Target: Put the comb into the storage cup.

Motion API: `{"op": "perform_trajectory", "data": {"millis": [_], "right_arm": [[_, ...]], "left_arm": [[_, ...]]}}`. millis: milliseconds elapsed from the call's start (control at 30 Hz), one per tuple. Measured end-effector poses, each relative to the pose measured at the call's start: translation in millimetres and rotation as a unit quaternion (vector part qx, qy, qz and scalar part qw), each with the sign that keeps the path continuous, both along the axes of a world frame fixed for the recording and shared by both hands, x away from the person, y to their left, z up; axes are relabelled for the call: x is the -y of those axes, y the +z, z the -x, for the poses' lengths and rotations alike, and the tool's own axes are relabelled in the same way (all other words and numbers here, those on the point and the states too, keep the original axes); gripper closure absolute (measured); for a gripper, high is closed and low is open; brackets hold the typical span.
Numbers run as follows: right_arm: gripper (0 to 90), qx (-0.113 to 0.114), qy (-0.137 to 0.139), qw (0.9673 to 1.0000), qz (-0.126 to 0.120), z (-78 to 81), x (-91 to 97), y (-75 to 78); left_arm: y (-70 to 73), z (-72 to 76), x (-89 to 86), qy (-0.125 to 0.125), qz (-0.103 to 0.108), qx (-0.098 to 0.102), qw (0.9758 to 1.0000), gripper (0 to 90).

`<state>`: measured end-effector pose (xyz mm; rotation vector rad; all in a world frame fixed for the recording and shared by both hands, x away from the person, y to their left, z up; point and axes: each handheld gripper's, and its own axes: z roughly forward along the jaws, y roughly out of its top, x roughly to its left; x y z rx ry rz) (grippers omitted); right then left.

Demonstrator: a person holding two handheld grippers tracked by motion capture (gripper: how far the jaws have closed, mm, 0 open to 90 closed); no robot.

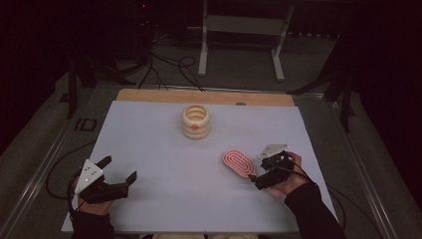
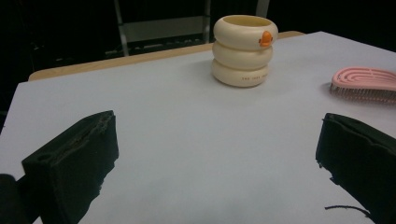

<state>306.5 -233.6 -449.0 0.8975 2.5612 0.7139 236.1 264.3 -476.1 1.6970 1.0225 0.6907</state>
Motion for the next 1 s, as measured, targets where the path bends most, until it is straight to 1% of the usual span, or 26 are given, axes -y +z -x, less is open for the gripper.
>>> {"op": "perform_trajectory", "data": {"millis": [67, 133, 167, 233, 267, 333, 567, 600, 667, 733, 1000], "right_arm": [[8.3, -0.008, -0.005, 1.0000, 0.001, -1.5, -0.7, -0.6], [8.3, -0.009, -0.007, 0.9999, 0.006, -2.5, -0.7, -0.9], [8.3, -0.013, -0.009, 0.9999, 0.003, -3.4, -0.7, -1.3], [8.3, -0.028, -0.009, 0.9996, -0.001, -6.6, -0.6, -3.1], [8.3, -0.028, -0.009, 0.9996, -0.001, -6.6, -0.6, -3.1], [8.3, -0.030, -0.011, 0.9995, 0.003, -7.1, -0.9, -3.7], [8.3, -0.054, -0.014, 0.9983, 0.016, -11.6, -3.6, -9.2], [8.3, -0.055, -0.013, 0.9982, 0.020, -12.3, -4.0, -10.0], [8.3, -0.058, -0.012, 0.9980, 0.019, -12.7, -4.5, -11.0], [8.3, -0.065, -0.011, 0.9975, 0.025, -13.9, -5.5, -12.8], [8.6, -0.084, -0.012, 0.9957, 0.036, -17.5, -7.6, -19.3]], "left_arm": [[0.0, 0.0, 0.0, 0.000, 0.000, 0.000, 1.0000, 0.3], [0.1, 0.0, 0.0, 0.000, 0.000, 0.000, 1.0000, 0.2], [0.0, 0.0, 0.0, 0.000, -0.001, 0.000, 1.0000, 0.2], [-0.1, -0.1, -0.1, 0.000, 0.000, 0.000, 1.0000, 0.2], [-0.1, -0.1, -0.1, 0.000, -0.001, -0.001, 1.0000, 0.2], [-0.1, -0.1, -0.1, 0.000, 0.000, 0.000, 1.0000, 0.2], [-0.3, -0.2, 0.0, 0.000, -0.001, -0.001, 1.0000, 0.2], [-0.3, -0.2, 0.0, -0.001, -0.001, -0.001, 1.0000, 0.3], [-0.4, -0.2, 0.1, -0.001, -0.001, -0.001, 1.0000, 0.2], [-0.4, -0.2, 0.0, -0.001, -0.001, -0.001, 1.0000, 0.3], [-1.2, -0.7, 0.4, -0.002, -0.002, -0.004, 1.0000, 0.2]]}}
